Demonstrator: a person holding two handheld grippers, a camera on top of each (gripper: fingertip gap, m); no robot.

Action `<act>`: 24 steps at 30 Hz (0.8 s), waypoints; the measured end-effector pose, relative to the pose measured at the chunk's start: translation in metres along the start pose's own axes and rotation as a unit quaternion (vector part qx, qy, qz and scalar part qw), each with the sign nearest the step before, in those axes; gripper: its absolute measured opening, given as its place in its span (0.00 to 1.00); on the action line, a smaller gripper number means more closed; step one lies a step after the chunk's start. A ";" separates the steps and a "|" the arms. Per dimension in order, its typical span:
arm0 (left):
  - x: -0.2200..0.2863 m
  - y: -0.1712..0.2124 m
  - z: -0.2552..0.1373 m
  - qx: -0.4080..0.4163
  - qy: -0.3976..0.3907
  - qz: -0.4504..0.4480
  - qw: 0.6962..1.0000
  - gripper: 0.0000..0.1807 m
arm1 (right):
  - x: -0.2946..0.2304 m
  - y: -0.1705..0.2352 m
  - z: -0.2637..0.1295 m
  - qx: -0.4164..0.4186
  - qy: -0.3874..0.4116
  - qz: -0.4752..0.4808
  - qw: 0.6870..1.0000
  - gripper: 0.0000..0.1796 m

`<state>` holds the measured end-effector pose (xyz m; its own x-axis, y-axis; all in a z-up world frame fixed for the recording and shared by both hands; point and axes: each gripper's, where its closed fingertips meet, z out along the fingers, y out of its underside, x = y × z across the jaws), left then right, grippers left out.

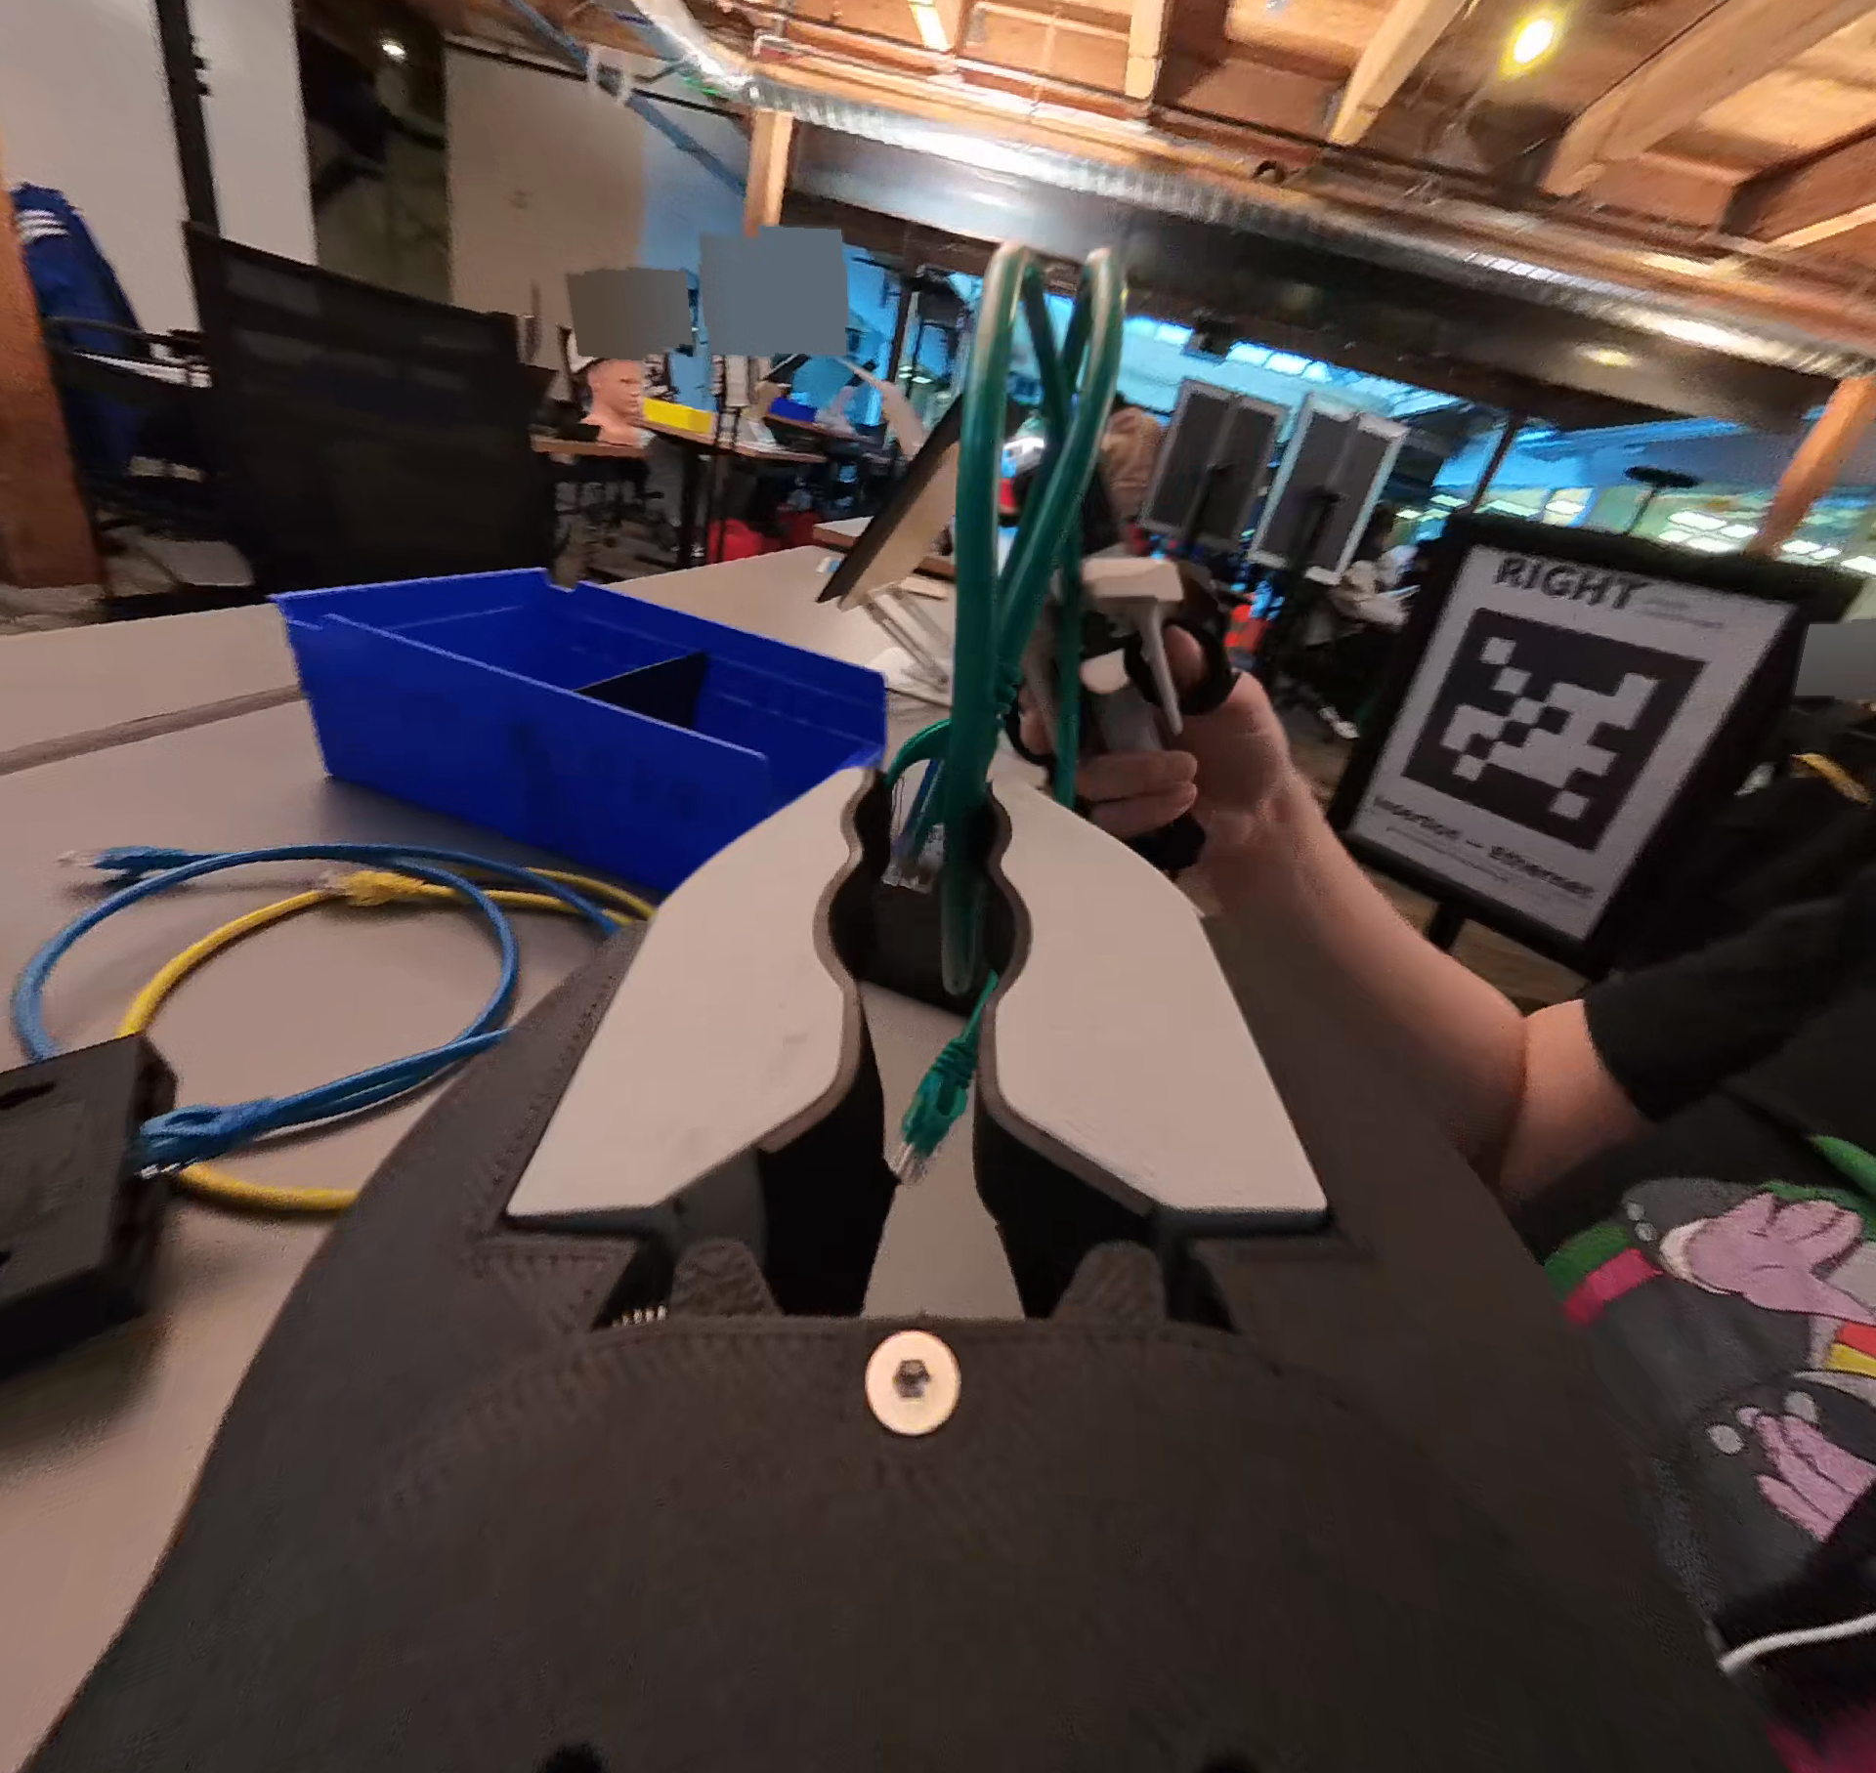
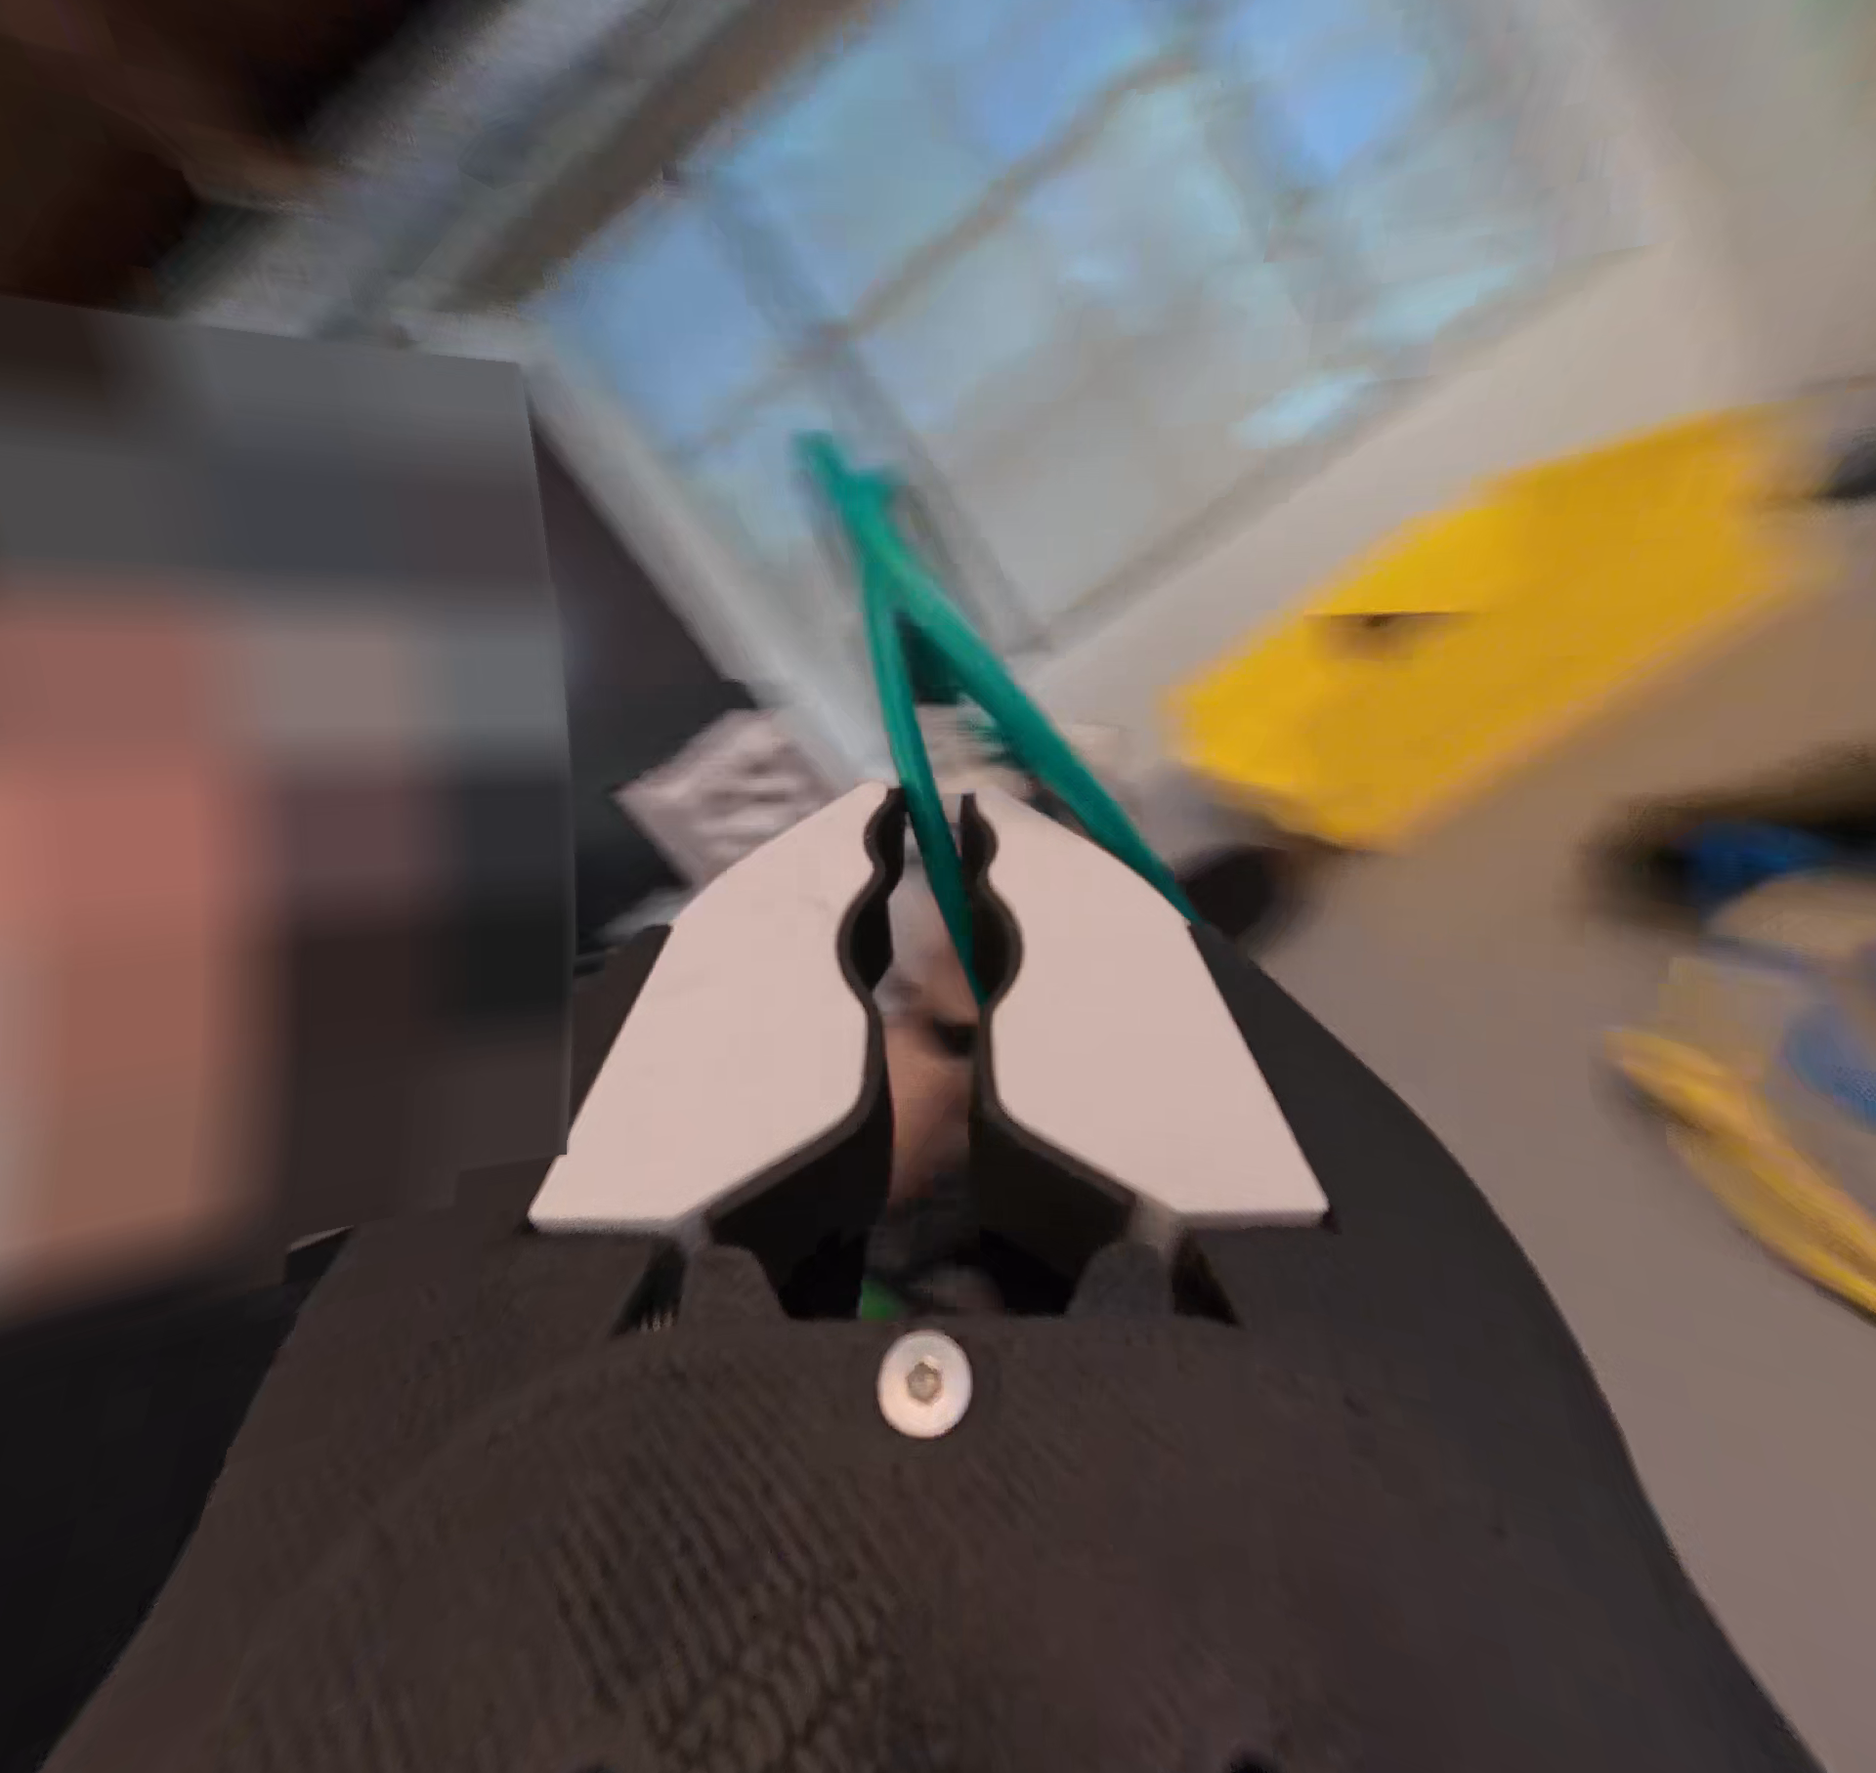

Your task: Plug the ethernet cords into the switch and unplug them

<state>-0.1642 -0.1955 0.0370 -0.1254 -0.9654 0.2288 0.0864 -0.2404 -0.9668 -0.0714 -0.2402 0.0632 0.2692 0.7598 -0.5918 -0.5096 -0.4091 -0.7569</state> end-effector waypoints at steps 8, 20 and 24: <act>-0.017 0.022 0.000 -0.055 -0.128 0.071 0.988 0.08 | 0.001 0.034 0.031 -0.093 0.255 -0.253 0.929 0.13; -0.004 0.049 0.010 -0.096 -0.129 0.137 0.977 0.08 | 0.036 0.071 0.082 -0.063 0.108 0.013 0.992 0.11; 0.008 0.049 0.011 -0.080 -0.049 0.027 0.995 0.10 | 0.036 0.076 0.072 -0.087 0.074 0.046 0.992 0.09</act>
<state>-0.1503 -0.2158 -0.0072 -0.0275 -0.9836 0.1784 -0.0692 -0.1761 -0.9819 -0.1596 -0.2077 0.0043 0.3510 0.6384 -0.6850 -0.3920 -0.5642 -0.7267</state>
